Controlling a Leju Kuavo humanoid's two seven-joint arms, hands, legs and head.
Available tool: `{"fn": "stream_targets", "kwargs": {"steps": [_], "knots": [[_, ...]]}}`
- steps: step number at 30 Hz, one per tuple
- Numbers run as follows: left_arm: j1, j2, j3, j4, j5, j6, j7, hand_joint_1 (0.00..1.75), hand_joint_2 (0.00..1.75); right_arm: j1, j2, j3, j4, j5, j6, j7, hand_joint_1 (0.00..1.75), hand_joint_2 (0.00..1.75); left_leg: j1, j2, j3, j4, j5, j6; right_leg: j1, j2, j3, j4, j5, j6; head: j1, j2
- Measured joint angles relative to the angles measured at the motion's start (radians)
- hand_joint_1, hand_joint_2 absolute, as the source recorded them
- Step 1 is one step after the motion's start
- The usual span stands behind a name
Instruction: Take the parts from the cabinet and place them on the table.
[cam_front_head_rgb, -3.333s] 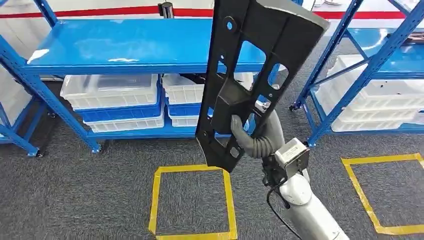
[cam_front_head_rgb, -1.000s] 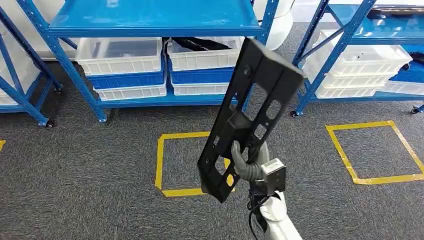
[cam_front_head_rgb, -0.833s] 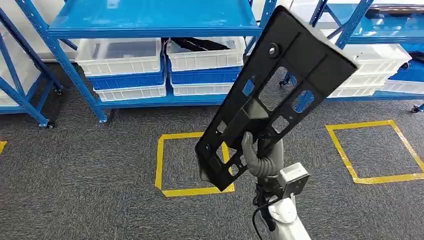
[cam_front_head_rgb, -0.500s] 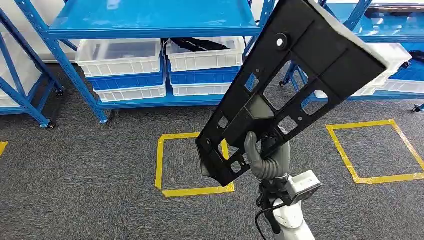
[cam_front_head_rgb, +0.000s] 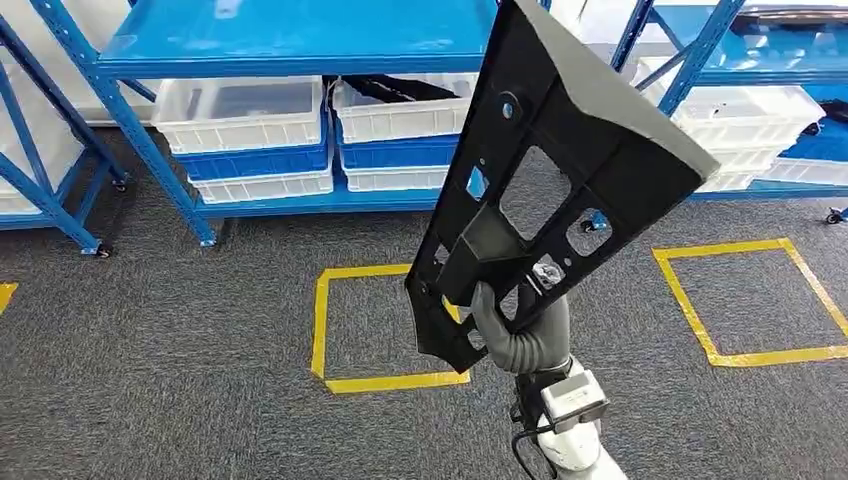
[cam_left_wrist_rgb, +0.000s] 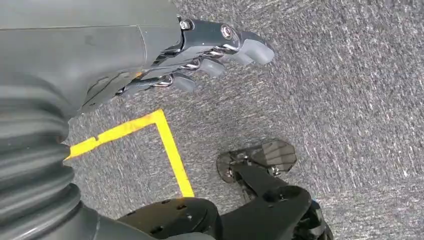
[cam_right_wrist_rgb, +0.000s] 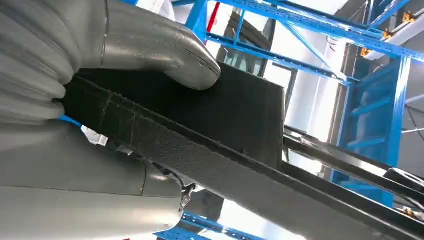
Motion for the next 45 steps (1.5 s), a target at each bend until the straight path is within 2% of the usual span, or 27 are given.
{"fn": "stream_targets", "kwargs": {"steps": [3, 5, 8, 10, 11, 13, 14, 15, 18, 19, 20, 22, 24, 25, 27, 29, 30, 34, 35, 36, 37, 39, 40, 41, 43, 44, 45], "knots": [[0.0, 0.002, 0.0, 0.0, 0.0, 0.0, 0.0, 0.0, 1.75, 0.0, -0.002, 0.0, -0.002, 0.0, 0.0, 0.0, 1.75, 1.75, -0.005, 0.0, -0.004, -0.003, 0.003, 0.007, -0.004, 0.0, -0.002, -0.004, 0.004, 0.007, -0.001, 0.0], [-0.001, 0.002, 0.0, 0.0, 0.0, 0.0, 0.0, 0.0, 1.75, -0.001, -0.003, 0.0, -0.005, 0.001, -0.001, -0.001, 1.75, 1.75, 0.006, -0.002, 0.0, -0.019, 0.014, 0.022, -0.005, -0.001, -0.021, 0.024, -0.016, 0.006, 0.002, 0.0], [-0.004, 0.002, 0.0, 0.0, -0.001, 0.0, 0.001, 0.0, 1.75, 0.001, -0.008, 0.001, -0.007, 0.001, -0.002, -0.002, 1.75, 1.75, 0.007, -0.008, -0.012, -0.019, 0.021, 0.028, -0.006, 0.0, -0.122, 0.243, -0.118, -0.011, 0.004, 0.0], [-0.003, 0.002, 0.0, 0.0, -0.001, 0.0, 0.001, 0.0, 1.75, 0.006, -0.014, 0.001, -0.007, 0.004, -0.003, -0.002, 1.75, 1.75, 0.008, -0.016, -0.02, -0.019, 0.027, 0.023, -0.007, 0.0, -0.155, 0.315, -0.136, -0.003, 0.004, 0.0], [-0.003, 0.002, 0.0, 0.0, -0.001, 0.0, 0.001, 0.0, 1.75, 0.007, -0.016, 0.001, -0.007, 0.007, -0.003, -0.001, 1.75, 1.75, 0.009, -0.024, -0.024, -0.019, 0.031, 0.019, -0.007, 0.0, -0.132, 0.273, -0.116, 0.007, 0.004, 0.0], [-0.004, 0.0, 0.0, 0.0, -0.001, 0.0, 0.0, 0.0, 1.75, 0.007, -0.018, 0.001, -0.007, 0.009, -0.004, -0.001, 1.75, 1.75, 0.013, -0.04, -0.028, -0.019, 0.038, 0.008, -0.009, 0.007, -0.037, 0.103, -0.055, 0.023, 0.004, 0.0], [-0.005, 0.0, 0.0, 0.0, -0.001, 0.0, -0.001, 0.0, 1.75, 0.007, -0.019, 0.001, -0.007, 0.01, -0.005, -0.001, 1.75, 1.75, 0.014, -0.049, -0.03, -0.018, 0.043, 0.001, -0.013, 0.038, 0.01, 0.017, -0.039, 0.024, 0.005, 0.0], [-0.005, 0.0, 0.001, -0.001, -0.001, 0.0, -0.002, 0.0, 1.75, 0.009, -0.021, 0.001, -0.007, 0.012, -0.005, 0.0, 1.75, 1.75, 0.005, -0.054, -0.031, -0.018, 0.046, -0.008, -0.002, 0.041, 0.005, 0.017, -0.036, 0.012, 0.005, 0.0], [0.0, 0.0, 0.002, -0.001, -0.001, 0.001, -0.006, 0.0, 1.75, 0.011, -0.024, 0.002, -0.008, 0.012, -0.007, 0.001, 1.75, 1.75, 0.013, -0.067, -0.029, -0.037, 0.062, -0.032, 0.008, 0.025, -0.001, 0.019, -0.025, -0.021, 0.004, 0.0], [0.002, 0.0, 0.005, -0.001, -0.001, 0.002, -0.007, 0.0, 1.75, 0.009, -0.024, 0.002, -0.008, 0.013, -0.006, 0.001, 1.75, 1.75, 0.014, -0.072, -0.032, -0.039, 0.068, -0.04, 0.0, 0.016, 0.005, 0.014, -0.016, -0.033, 0.005, 0.0], [0.004, 0.001, 0.008, -0.001, -0.001, 0.002, -0.008, 0.0, 1.75, 0.01, -0.023, 0.003, -0.008, 0.013, -0.007, 0.001, 1.75, 1.75, 0.015, -0.044, -0.041, -0.022, 0.052, -0.04, -0.009, 0.005, 0.005, 0.013, -0.011, -0.04, 0.001, 0.0], [0.002, 0.001, 0.011, -0.001, -0.001, 0.002, -0.008, 0.0, 1.75, 0.014, -0.024, 0.006, -0.008, 0.013, -0.007, 0.002, 1.75, 1.75, 0.014, -0.005, -0.088, 0.099, -0.033, -0.041, -0.004, -0.008, 0.003, 0.013, -0.007, -0.054, -0.006, 0.0], [0.002, 0.0, 0.016, -0.001, -0.002, 0.001, -0.008, 0.0, 1.75, 0.015, -0.024, 0.007, -0.007, 0.014, -0.007, 0.002, 1.75, 1.75, 0.014, 0.0, -0.149, 0.251, -0.098, -0.044, 0.004, -0.027, 0.001, 0.013, -0.008, -0.055, -0.006, 0.0], [0.004, 0.001, 0.017, -0.001, -0.003, 0.001, -0.008, 0.0, 1.75, 0.015, -0.024, 0.008, -0.007, 0.014, -0.006, 0.002, 1.75, 1.75, 0.014, 0.001, -0.157, 0.281, -0.101, -0.044, 0.007, -0.038, 0.001, 0.014, -0.008, -0.055, -0.006, 0.0], [0.004, 0.002, 0.018, -0.001, -0.006, 0.001, -0.008, 0.0, 1.75, 0.016, -0.024, 0.013, -0.007, 0.015, -0.006, 0.002, 1.75, 1.75, 0.014, 0.006, -0.103, 0.194, -0.053, -0.04, 0.007, -0.054, 0.003, 0.014, -0.009, -0.056, -0.006, 0.0], [0.003, 0.004, 0.018, -0.001, -0.01, 0.001, -0.008, 0.0, 1.75, 0.016, -0.024, 0.02, -0.007, 0.019, -0.005, 0.002, 1.75, 1.75, 0.013, 0.049, 0.003, 0.014, 0.012, -0.034, 0.008, -0.069, 0.01, 0.016, -0.016, -0.053, -0.006, 0.0], [0.0, 0.004, 0.018, -0.001, -0.01, 0.001, -0.008, 0.0, 1.75, 0.016, -0.024, 0.021, -0.007, 0.022, -0.004, 0.002, 1.75, 1.75, 0.0, 0.068, 0.011, -0.004, -0.004, -0.03, 0.021, -0.075, 0.009, 0.017, -0.019, -0.047, -0.008, 0.0], [0.0, 0.004, 0.018, -0.001, -0.011, 0.0, -0.008, 0.0, 1.75, 0.014, -0.025, 0.024, -0.007, 0.024, -0.004, 0.002, 1.75, 1.75, -0.003, 0.023, 0.0, -0.014, 0.007, -0.005, 0.023, -0.103, 0.013, 0.012, -0.02, -0.033, -0.006, 0.0], [0.001, 0.004, 0.018, -0.001, -0.011, 0.0, -0.008, 0.0, 1.75, 0.013, -0.026, 0.024, -0.008, 0.024, -0.004, 0.002, 1.75, 1.75, 0.006, 0.016, 0.003, -0.02, 0.012, 0.003, 0.017, -0.078, 0.0, 0.022, -0.03, -0.026, -0.005, 0.0], [0.0, 0.005, 0.018, -0.001, -0.011, 0.0, -0.008, 0.0, 1.75, 0.013, -0.027, 0.025, -0.008, 0.024, -0.004, 0.001, 1.75, 1.75, 0.006, 0.009, 0.001, -0.021, 0.016, 0.011, 0.015, -0.034, -0.014, 0.059, -0.054, -0.028, -0.004, 0.0], [-0.003, 0.005, 0.018, -0.002, -0.011, 0.001, -0.008, 0.0, 1.75, 0.013, -0.029, 0.025, -0.008, 0.024, -0.004, 0.001, 1.75, 1.75, 0.006, 0.0, -0.003, -0.021, 0.017, 0.016, 0.015, -0.015, -0.046, 0.128, -0.087, -0.033, -0.003, 0.0], [-0.006, 0.005, 0.018, -0.002, -0.011, 0.0, -0.008, 0.0, 1.75, 0.016, -0.033, 0.025, -0.007, 0.024, -0.004, 0.002, 1.75, 1.75, 0.006, -0.023, -0.012, -0.021, 0.02, 0.021, 0.013, -0.004, -0.13, 0.295, -0.15, -0.038, -0.004, 0.0], [-0.006, 0.005, 0.018, -0.002, -0.011, 0.0, -0.008, 0.0, 1.75, 0.017, -0.035, 0.025, -0.007, 0.024, -0.004, 0.002, 1.75, 1.75, 0.006, -0.033, -0.015, -0.021, 0.022, 0.022, 0.012, -0.004, -0.149, 0.332, -0.156, -0.033, -0.004, 0.0], [-0.006, 0.005, 0.018, -0.002, -0.011, 0.0, -0.008, 0.0, 1.75, 0.017, -0.036, 0.026, -0.007, 0.023, -0.004, 0.002, 1.75, 1.75, 0.006, -0.046, -0.016, -0.021, 0.025, 0.02, 0.011, -0.004, -0.144, 0.32, -0.142, -0.023, -0.004, 0.0], [-0.004, 0.004, 0.018, -0.001, -0.011, 0.0, -0.008, 0.0, 1.75, 0.017, -0.037, 0.026, -0.007, 0.024, -0.004, 0.002, 1.75, 1.75, 0.009, -0.07, -0.016, -0.02, 0.029, 0.014, 0.006, 0.003, -0.073, 0.176, -0.077, -0.001, -0.004, 0.0], [-0.004, 0.004, 0.018, -0.002, -0.011, -0.001, -0.008, 0.0, 1.75, 0.016, -0.037, 0.026, -0.007, 0.024, -0.004, 0.002, 1.75, 1.75, 0.011, -0.081, -0.016, -0.02, 0.032, 0.009, 0.002, 0.022, -0.026, 0.084, -0.043, 0.007, -0.003, 0.0], [-0.005, 0.004, 0.018, -0.002, -0.011, -0.001, -0.008, 0.0, 1.75, 0.016, -0.038, 0.026, -0.007, 0.024, -0.004, 0.002, 1.75, 1.75, 0.011, -0.089, -0.019, -0.02, 0.036, 0.003, -0.005, 0.066, 0.002, 0.021, -0.036, 0.004, -0.003, 0.0]]}}
